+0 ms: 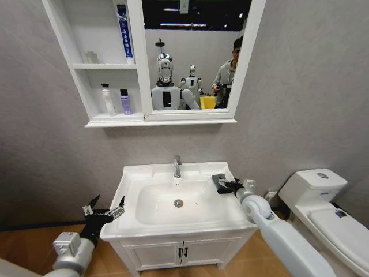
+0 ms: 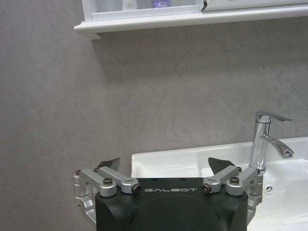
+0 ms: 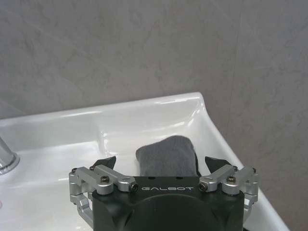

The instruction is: Move facial cleanser and shampoo from washbasin to cabinet, then wipe washbasin with towel.

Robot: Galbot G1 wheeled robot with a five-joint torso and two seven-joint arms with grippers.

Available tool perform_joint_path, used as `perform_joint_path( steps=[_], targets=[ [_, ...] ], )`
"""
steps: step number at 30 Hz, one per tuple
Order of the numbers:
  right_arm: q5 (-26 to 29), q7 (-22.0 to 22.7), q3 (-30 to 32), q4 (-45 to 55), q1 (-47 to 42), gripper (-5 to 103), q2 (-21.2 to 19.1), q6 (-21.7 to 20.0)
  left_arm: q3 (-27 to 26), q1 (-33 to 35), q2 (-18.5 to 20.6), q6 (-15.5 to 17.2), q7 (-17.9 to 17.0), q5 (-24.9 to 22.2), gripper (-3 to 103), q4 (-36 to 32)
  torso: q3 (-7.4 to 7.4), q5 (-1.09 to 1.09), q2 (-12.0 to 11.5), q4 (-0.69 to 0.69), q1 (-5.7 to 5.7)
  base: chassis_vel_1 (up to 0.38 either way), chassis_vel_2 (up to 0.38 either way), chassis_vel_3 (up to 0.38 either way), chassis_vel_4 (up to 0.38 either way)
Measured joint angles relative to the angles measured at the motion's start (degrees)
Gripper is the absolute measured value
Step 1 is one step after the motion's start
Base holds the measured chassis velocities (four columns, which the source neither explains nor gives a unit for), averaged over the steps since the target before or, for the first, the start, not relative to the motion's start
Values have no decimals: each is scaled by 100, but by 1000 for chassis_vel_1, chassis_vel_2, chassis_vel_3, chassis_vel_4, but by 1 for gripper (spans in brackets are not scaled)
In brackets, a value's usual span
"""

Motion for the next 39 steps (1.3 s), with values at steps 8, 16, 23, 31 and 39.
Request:
perform_joint_path(
  steps=[8, 16, 23, 31, 39],
  targets=[
    [-299, -185, -206, -554, 236, 100, 23, -48, 80, -31, -117, -28, 0, 51, 100, 35, 0, 0, 0, -1, -1, 0, 0, 0, 0],
    [-389, -346, -320, -807, 304, 97, 59, -16, 166, -33, -200, -40, -12, 20, 100, 57, 0, 0, 0, 0, -1, 0, 0, 0, 0],
    [-498, -473, -373, -885, 310, 71, 92, 4, 248, -47, -296, -50, -22, 80, 100, 92, -1, -1, 1, 0, -1, 0, 0, 0, 0],
    [-521, -520, -396, -865, 285, 38, 79, 20, 340, -35, -365, -72, -21, 186, 100, 116, -1, -1, 1, -1, -1, 0, 0, 0, 0],
    [-452, -574, -361, -814, 254, 12, 52, 20, 387, -37, -408, -92, -14, 240, 100, 132, -1, 0, 1, 0, -1, 0, 0, 0, 0]
  ],
)
